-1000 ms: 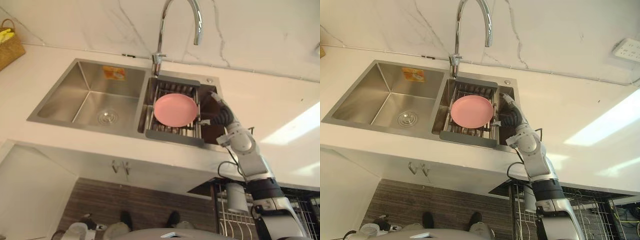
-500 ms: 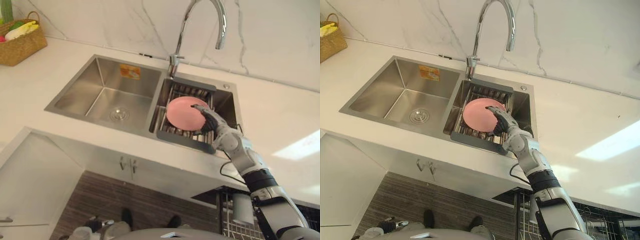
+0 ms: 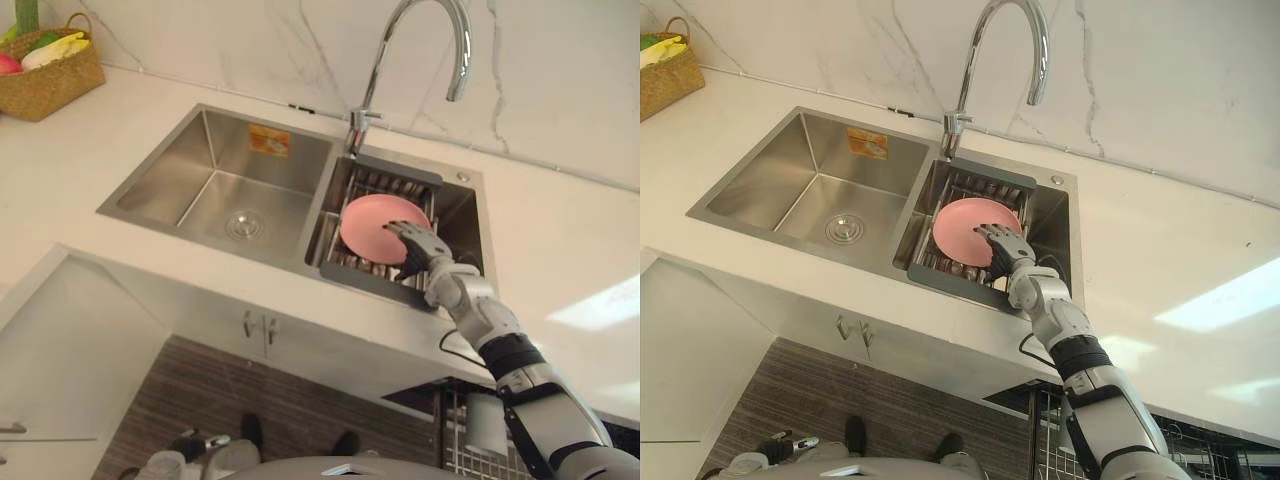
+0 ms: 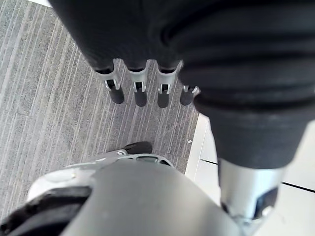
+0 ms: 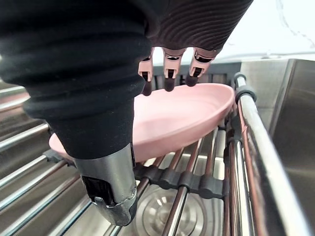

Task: Walk over to the sink, pick up the cup, carry it to the dishwasher, place the cup inside the dishwasher, then close the dishwasher door

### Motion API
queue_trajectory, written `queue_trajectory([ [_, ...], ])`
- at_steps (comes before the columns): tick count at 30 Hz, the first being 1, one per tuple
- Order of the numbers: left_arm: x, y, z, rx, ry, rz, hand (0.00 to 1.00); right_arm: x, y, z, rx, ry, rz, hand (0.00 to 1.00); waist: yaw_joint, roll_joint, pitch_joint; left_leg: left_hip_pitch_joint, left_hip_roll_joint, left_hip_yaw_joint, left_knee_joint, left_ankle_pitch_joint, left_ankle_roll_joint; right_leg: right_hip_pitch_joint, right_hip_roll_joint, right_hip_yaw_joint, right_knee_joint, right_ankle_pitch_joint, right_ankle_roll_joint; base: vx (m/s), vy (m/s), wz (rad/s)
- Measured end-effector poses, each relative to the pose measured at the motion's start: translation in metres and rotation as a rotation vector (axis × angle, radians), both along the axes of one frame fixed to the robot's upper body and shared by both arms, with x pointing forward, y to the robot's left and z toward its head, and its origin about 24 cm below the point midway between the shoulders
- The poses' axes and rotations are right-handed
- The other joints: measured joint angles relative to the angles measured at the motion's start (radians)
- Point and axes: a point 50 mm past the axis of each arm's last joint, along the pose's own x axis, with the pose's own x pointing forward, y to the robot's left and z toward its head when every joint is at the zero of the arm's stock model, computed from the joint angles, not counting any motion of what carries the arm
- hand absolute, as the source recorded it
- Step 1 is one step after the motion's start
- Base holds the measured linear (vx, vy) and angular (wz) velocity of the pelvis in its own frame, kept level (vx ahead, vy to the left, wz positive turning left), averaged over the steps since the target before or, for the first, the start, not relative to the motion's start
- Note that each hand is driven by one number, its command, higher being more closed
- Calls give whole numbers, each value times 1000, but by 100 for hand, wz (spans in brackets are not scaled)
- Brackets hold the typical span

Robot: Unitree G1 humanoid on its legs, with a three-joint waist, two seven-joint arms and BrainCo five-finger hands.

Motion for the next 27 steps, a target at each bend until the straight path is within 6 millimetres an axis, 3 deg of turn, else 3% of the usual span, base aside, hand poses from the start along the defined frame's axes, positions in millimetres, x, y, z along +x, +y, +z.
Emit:
queue_trajectory([
  [12,1,3,1,-3,3,-5,0,5,-12,-12,-78,13,-101,0,11,-23,10,11,-2,-21,-7,-2,-1,33,0,-25,-2,-20,1,0,2,6],
  [27,4,3,1,-9,0,-9,0,3,-13,-12,-126,-253,-109,0,32,-23,11,15,-2,-30,-5,3,6,38,2,-39,2,-21,4,38,-2,3],
])
